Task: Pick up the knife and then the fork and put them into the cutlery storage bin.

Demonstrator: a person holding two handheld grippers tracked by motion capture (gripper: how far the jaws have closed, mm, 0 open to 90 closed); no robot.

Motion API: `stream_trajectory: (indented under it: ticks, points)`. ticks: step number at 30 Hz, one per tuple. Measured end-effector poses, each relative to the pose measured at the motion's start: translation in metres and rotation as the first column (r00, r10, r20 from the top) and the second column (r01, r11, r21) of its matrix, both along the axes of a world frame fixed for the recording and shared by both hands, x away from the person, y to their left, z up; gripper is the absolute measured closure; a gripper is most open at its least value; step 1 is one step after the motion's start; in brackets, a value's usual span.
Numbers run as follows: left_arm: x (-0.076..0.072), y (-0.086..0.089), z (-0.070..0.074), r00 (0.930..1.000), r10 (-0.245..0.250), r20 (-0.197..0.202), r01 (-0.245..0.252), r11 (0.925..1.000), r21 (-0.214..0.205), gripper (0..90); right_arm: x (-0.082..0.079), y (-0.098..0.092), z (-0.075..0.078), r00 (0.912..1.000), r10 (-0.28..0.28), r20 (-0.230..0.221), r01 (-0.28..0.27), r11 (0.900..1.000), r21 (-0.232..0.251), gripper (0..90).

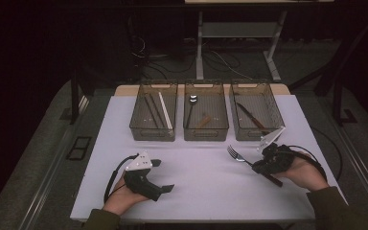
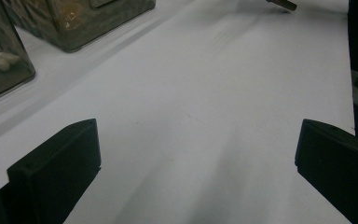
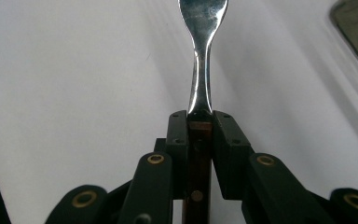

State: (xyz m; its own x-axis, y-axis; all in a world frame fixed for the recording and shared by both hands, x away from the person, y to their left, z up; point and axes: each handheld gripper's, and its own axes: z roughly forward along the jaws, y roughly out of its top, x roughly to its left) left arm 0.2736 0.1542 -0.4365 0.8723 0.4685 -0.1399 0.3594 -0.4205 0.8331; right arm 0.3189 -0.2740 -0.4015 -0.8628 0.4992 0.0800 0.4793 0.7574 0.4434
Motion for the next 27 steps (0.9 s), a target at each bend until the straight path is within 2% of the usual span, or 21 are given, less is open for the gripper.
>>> stream_trajectory:
  ticks: [4, 8, 15, 22, 27]
  points:
    - [0.000, 0.000, 0.000, 1.0000, -0.002, 0.000, 0.002, 1.0000, 0.000, 0.0, 0.002, -0.006, 0.000, 0.9991, -0.040, 0.012, 0.039, 0.9980, 0.049, 77.5]
    - [0.000, 0.000, 0.000, 1.0000, -0.004, -0.001, 0.004, 1.0000, -0.002, 0.0, 0.004, -0.012, 0.002, 0.9960, -0.082, 0.035, 0.078, 0.9903, 0.115, 77.4]
    - [0.000, 0.000, 0.000, 1.0000, -0.005, 0.001, 0.005, 1.0000, -0.003, 0.0, 0.006, -0.022, 0.003, 0.9844, -0.164, 0.065, 0.146, 0.9647, 0.219, 77.4]
    - [0.000, 0.000, 0.000, 1.0000, -0.006, 0.001, 0.006, 1.0000, -0.003, 0.0, 0.007, -0.029, 0.005, 0.9619, -0.251, 0.107, 0.207, 0.9263, 0.315, 77.4]
    - [0.000, 0.000, 0.000, 1.0000, -0.006, 0.001, 0.006, 1.0000, -0.005, 0.0, 0.006, -0.034, 0.006, 0.9433, -0.301, 0.139, 0.222, 0.8847, 0.410, 77.4]
